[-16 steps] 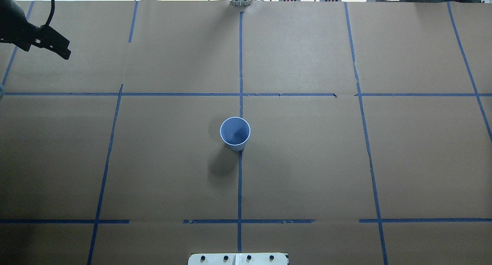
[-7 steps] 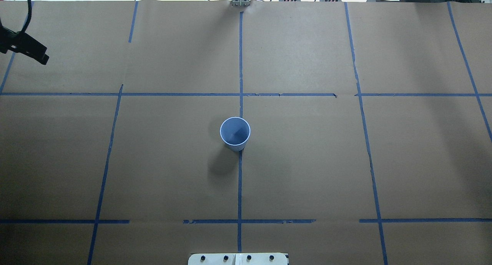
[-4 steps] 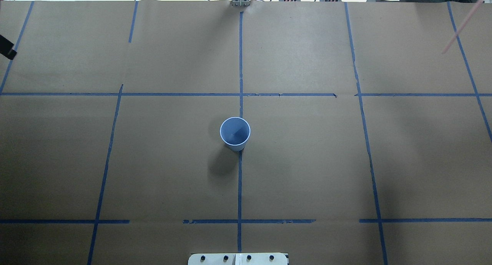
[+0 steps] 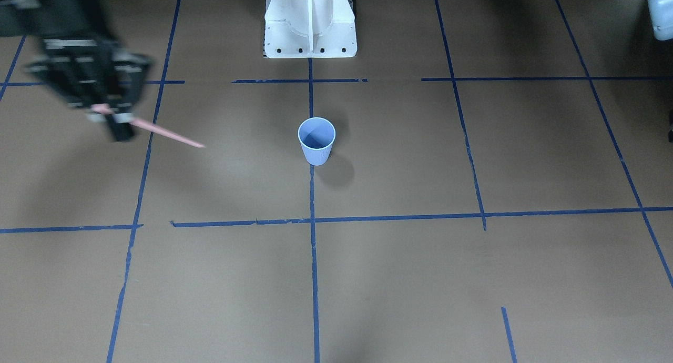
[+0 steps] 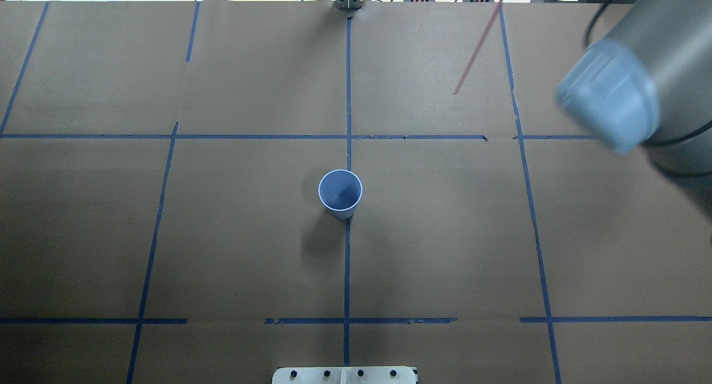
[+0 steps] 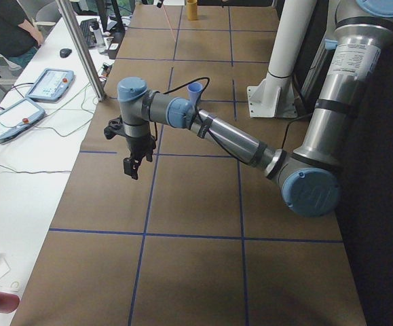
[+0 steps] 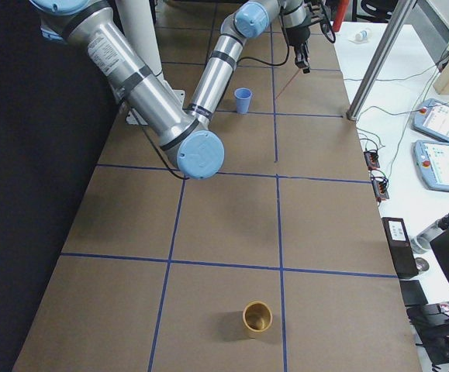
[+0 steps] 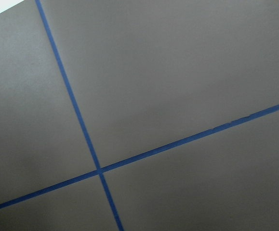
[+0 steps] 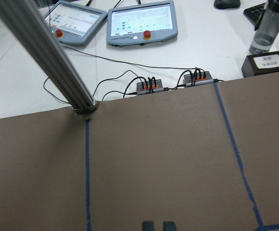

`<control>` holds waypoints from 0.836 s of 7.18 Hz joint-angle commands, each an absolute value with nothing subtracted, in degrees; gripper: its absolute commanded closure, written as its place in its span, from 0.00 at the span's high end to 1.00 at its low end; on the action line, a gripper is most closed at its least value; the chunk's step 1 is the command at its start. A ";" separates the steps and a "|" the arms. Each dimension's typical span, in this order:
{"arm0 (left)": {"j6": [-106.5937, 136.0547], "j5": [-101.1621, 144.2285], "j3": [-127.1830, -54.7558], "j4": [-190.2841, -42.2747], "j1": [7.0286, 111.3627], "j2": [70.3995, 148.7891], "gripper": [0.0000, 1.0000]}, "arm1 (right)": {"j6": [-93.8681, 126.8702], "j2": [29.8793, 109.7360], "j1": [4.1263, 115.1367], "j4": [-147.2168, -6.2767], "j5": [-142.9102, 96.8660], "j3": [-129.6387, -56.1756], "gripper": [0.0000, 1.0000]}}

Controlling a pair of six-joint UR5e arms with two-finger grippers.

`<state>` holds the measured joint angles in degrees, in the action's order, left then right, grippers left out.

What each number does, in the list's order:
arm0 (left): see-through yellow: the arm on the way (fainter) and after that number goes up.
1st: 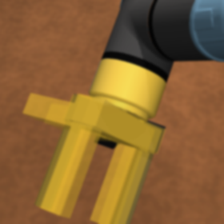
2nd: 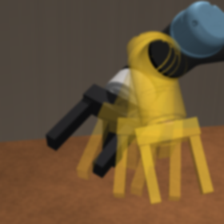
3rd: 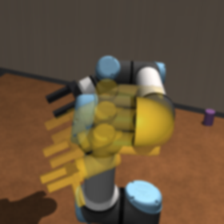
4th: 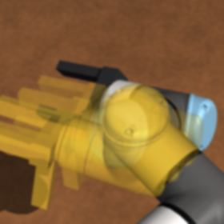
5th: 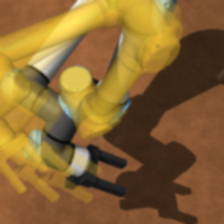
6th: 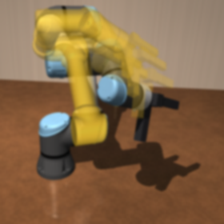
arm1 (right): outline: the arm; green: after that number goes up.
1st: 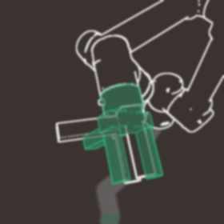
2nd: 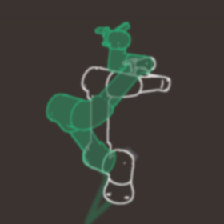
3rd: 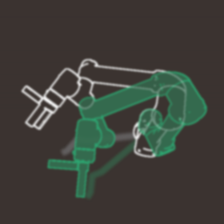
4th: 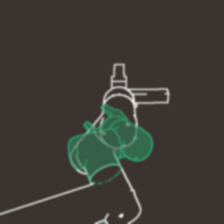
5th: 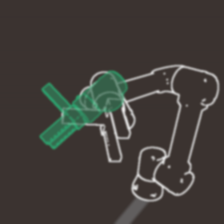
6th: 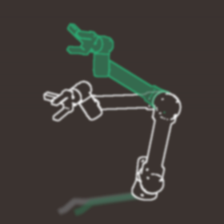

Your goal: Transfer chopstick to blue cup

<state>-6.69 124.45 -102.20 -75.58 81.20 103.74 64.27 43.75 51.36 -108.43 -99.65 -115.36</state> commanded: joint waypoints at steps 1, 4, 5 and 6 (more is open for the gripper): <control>-7.47 124.45 -101.43 -76.37 81.74 102.84 1.00 | 68.89 41.32 35.29 -108.46 -82.22 -115.14 0.00; -7.47 124.45 -101.08 -76.46 81.74 101.87 1.00 | 70.75 37.90 27.97 -108.46 -75.42 -111.03 0.00; -7.47 124.45 -101.07 -76.46 81.83 101.60 1.00 | 70.84 37.79 26.64 -108.54 -75.32 -111.01 0.00; -7.47 124.45 -101.07 -76.55 81.83 101.51 1.00 | 71.80 37.71 25.06 -108.46 -74.02 -110.57 0.00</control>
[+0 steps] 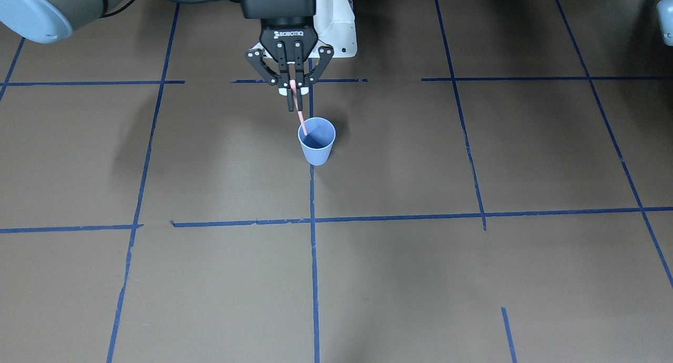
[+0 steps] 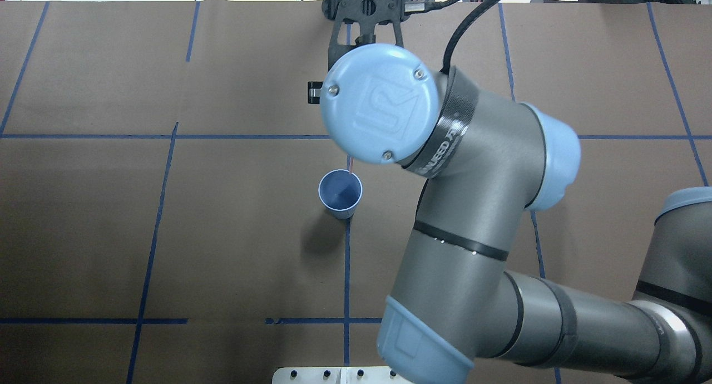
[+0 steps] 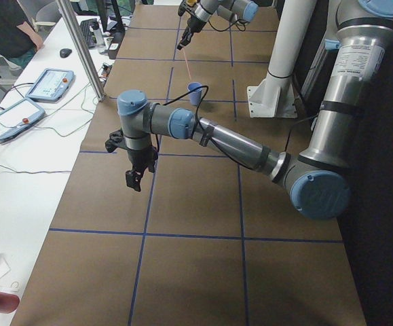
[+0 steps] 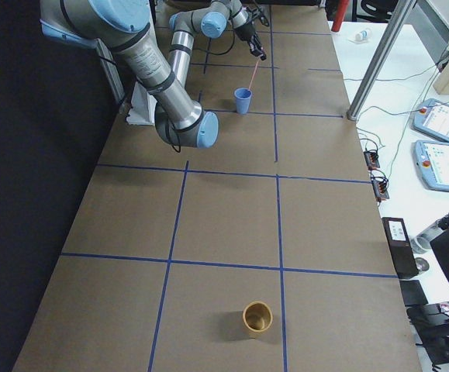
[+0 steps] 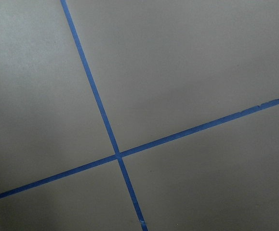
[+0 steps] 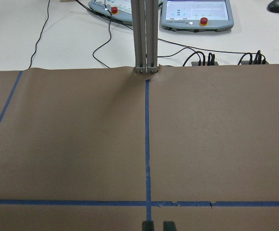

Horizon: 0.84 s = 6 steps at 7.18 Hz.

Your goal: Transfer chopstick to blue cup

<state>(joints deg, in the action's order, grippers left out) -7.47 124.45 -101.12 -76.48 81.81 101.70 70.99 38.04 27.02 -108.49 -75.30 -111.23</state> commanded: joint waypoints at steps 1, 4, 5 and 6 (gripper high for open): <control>-7.47 124.45 -100.99 -76.55 81.74 101.17 1.00 | 72.24 38.05 23.40 -108.46 -72.61 -110.39 0.00; -7.47 124.45 -100.64 -76.55 81.74 101.08 1.00 | 72.33 38.15 22.15 -108.54 -72.25 -108.55 0.04; -7.47 124.45 -100.63 -76.73 81.74 101.07 1.00 | 72.51 38.32 22.15 -108.37 -72.25 -108.28 0.83; -7.47 124.45 -100.63 -77.08 81.83 101.07 1.00 | 73.03 38.23 22.15 -108.37 -72.25 -108.37 0.99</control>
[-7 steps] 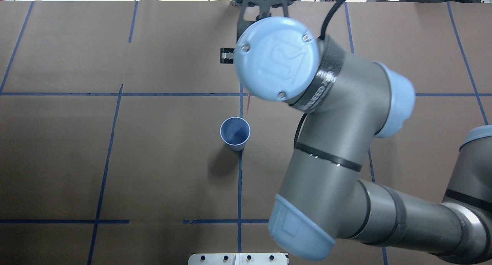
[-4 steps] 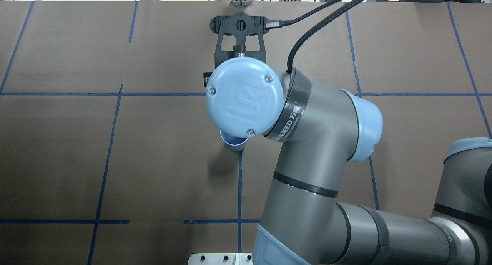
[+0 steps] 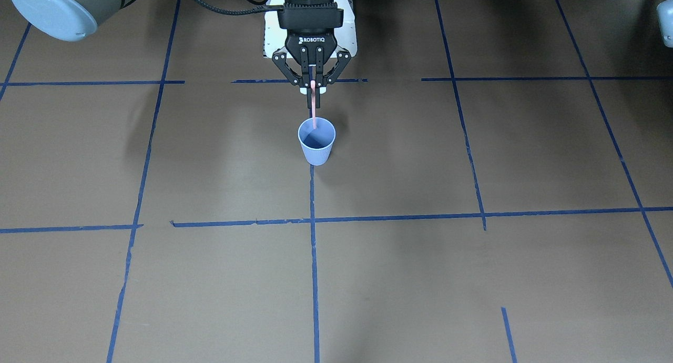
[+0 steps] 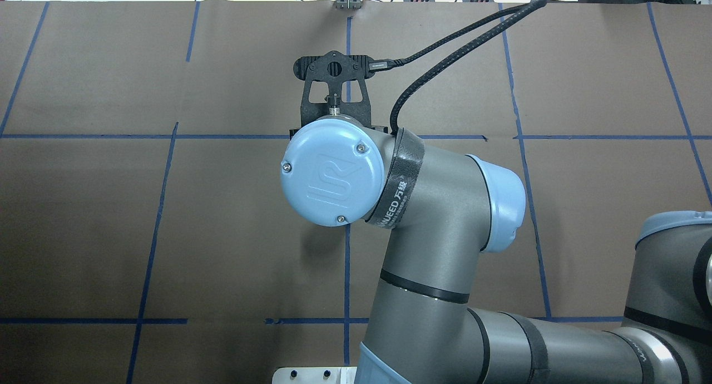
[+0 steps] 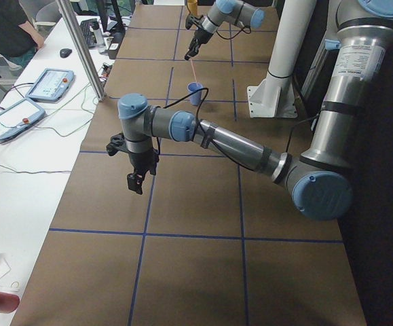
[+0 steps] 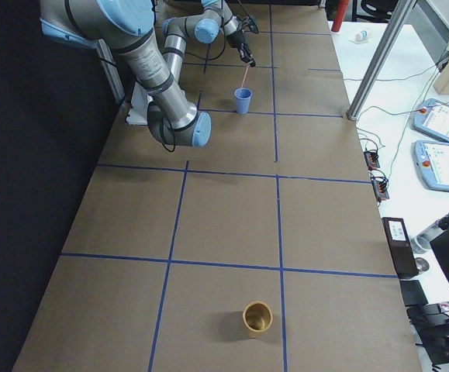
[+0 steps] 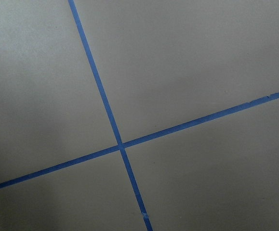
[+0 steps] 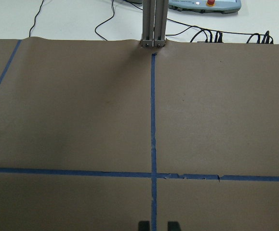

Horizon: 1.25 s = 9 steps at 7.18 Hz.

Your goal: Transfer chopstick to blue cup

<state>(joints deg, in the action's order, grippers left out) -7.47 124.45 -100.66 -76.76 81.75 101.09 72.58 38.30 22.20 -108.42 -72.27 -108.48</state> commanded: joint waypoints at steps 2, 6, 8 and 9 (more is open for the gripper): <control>-7.38 124.45 -100.72 -77.08 81.83 101.07 1.00 | 73.21 38.06 22.15 -108.28 -72.60 -109.42 0.99; -7.56 129.33 -96.35 -77.08 85.41 100.38 1.00 | 66.76 48.56 40.09 -112.67 -96.67 -120.82 0.99; -8.61 134.28 -95.45 -80.04 87.97 95.13 1.00 | 48.62 57.33 55.28 -112.06 -113.29 -121.47 0.99; -8.27 134.38 -95.45 -84.59 87.98 91.88 1.00 | 32.42 64.53 65.64 -111.97 -124.08 -119.29 0.99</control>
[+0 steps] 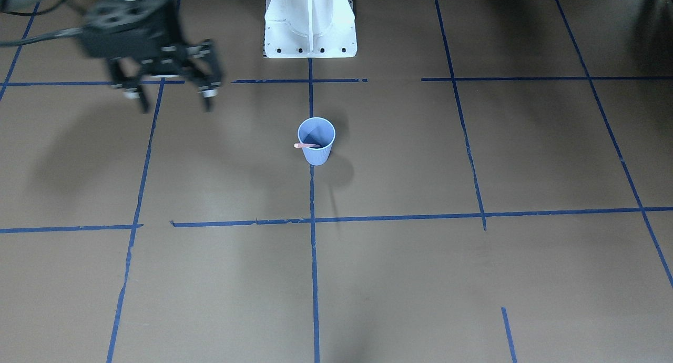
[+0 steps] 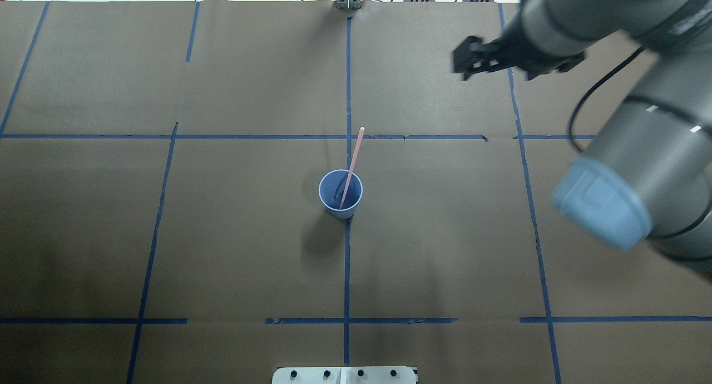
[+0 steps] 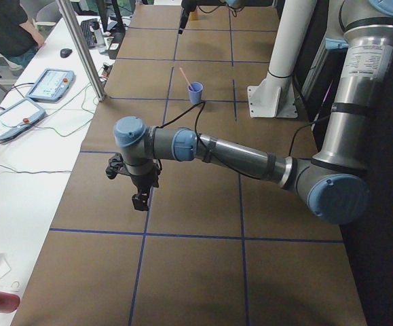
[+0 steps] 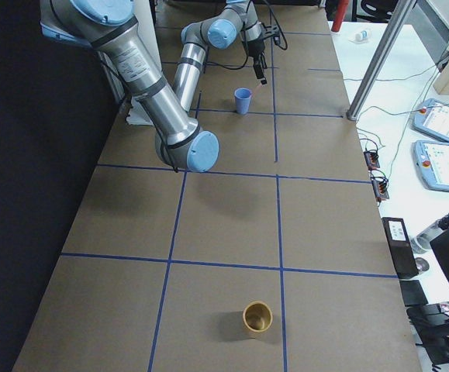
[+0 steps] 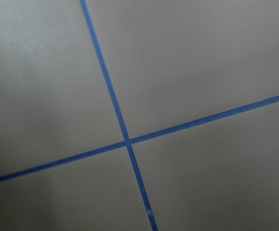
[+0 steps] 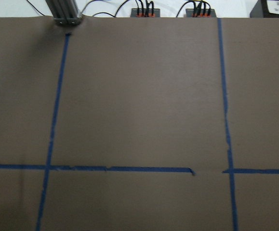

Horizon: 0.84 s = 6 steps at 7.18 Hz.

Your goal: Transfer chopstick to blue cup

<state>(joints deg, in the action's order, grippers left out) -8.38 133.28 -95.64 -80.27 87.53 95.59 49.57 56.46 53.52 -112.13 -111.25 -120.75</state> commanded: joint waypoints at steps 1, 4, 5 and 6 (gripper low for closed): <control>-8.35 134.38 -95.54 -86.64 87.98 89.58 1.00 | 21.64 69.30 73.83 -111.97 -129.67 -116.40 0.99; -7.91 134.30 -95.54 -88.68 87.98 88.77 1.00 | 6.68 82.84 82.42 -111.89 -131.75 -110.32 1.00; -7.91 134.30 -95.45 -88.68 87.89 88.77 1.00 | 6.77 83.32 82.44 -110.75 -131.66 -106.04 1.00; -7.91 134.30 -95.36 -88.77 87.98 88.77 1.00 | 6.51 83.67 82.53 -108.22 -132.01 -102.43 1.00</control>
